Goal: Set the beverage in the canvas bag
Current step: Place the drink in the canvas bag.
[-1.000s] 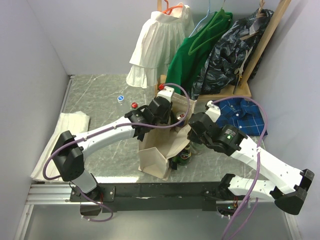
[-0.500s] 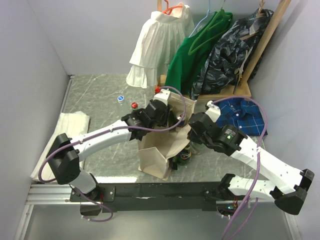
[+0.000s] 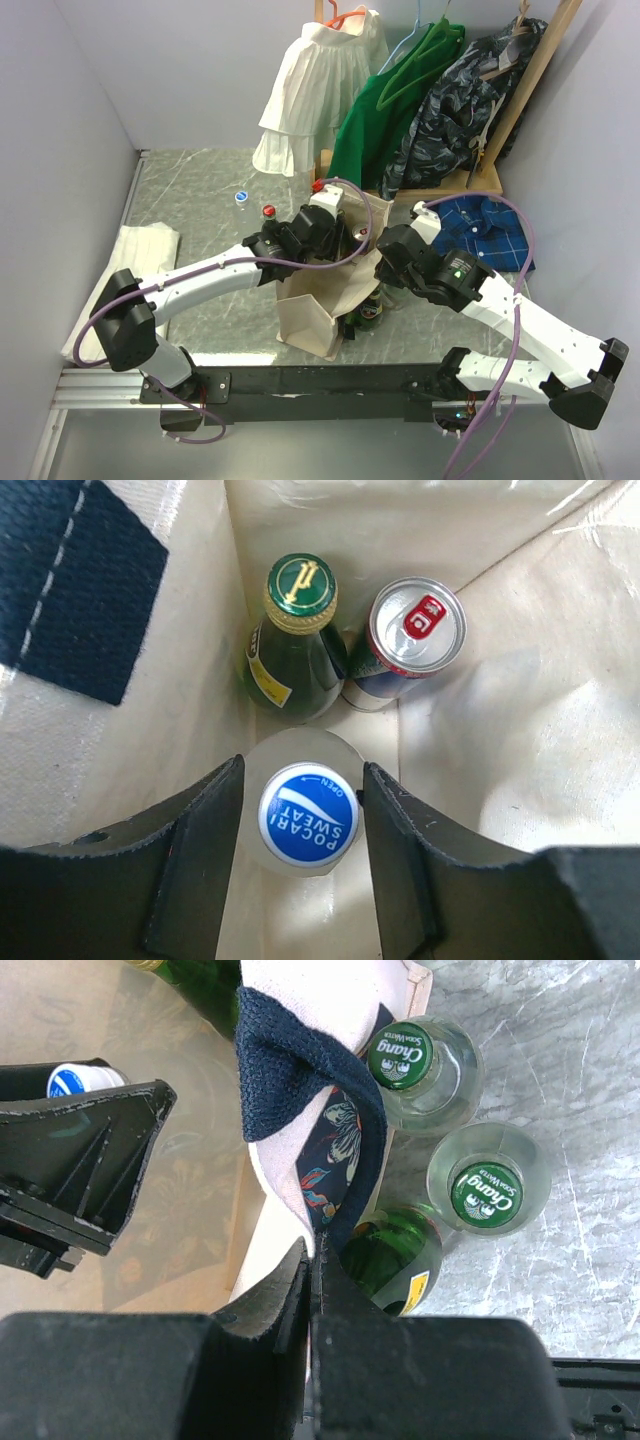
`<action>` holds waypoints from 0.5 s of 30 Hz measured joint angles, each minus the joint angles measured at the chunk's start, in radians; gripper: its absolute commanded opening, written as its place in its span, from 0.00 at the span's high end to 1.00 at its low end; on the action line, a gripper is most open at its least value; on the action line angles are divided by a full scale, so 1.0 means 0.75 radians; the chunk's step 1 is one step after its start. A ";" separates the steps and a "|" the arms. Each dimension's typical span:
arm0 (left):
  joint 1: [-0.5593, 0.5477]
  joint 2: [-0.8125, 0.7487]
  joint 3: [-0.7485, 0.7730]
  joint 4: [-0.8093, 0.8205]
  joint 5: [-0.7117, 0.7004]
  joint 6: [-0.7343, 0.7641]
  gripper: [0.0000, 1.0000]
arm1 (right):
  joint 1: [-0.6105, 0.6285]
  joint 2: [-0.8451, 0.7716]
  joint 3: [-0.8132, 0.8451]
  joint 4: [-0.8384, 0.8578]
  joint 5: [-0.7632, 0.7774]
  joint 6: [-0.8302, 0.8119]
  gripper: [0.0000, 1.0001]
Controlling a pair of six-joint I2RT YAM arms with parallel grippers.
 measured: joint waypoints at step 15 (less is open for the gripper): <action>-0.011 -0.001 0.000 -0.011 -0.020 -0.004 0.39 | 0.000 0.010 0.000 0.002 0.001 -0.010 1.00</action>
